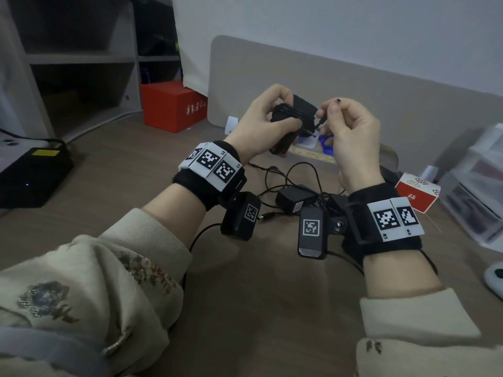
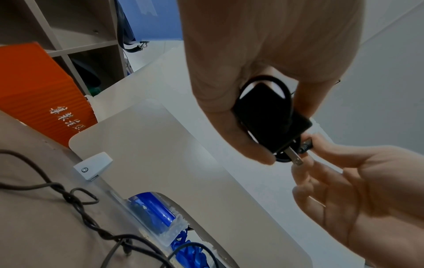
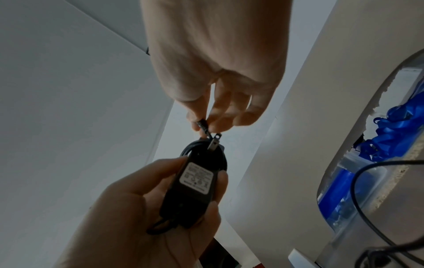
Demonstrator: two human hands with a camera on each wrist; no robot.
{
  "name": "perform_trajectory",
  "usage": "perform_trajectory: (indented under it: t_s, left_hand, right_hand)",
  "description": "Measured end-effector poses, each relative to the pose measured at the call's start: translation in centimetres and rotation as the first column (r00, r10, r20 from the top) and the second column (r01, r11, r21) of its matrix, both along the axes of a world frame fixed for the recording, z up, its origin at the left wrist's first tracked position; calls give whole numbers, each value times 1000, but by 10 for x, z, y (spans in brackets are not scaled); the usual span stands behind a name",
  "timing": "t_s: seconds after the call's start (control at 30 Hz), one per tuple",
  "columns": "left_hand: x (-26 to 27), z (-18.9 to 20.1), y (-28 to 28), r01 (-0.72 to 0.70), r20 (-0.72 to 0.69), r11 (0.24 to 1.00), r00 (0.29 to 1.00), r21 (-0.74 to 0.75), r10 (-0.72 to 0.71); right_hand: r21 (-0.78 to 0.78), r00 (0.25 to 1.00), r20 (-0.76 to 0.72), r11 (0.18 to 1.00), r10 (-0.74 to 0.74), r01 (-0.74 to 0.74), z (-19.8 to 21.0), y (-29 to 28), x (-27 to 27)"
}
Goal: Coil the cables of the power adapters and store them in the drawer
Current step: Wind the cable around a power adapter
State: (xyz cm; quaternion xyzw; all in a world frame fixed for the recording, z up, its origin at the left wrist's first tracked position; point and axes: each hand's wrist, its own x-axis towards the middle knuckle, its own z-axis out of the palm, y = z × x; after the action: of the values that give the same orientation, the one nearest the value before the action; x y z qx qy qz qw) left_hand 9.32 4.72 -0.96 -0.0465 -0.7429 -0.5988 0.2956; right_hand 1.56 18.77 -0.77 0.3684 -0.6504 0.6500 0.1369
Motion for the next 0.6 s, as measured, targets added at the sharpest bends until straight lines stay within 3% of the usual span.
perform_trajectory:
  t_s: [0.4,0.6]
  left_hand:
    - [2,2,0,11,8,994,1000,107,-12]
    - [5,6,0,-22,34,968,999,249,14]
  right_hand:
    - [-12,997,-54,999,50,-51,0,-1,4]
    - [-41,994,-75,996,82,-85,-1,-3,3]
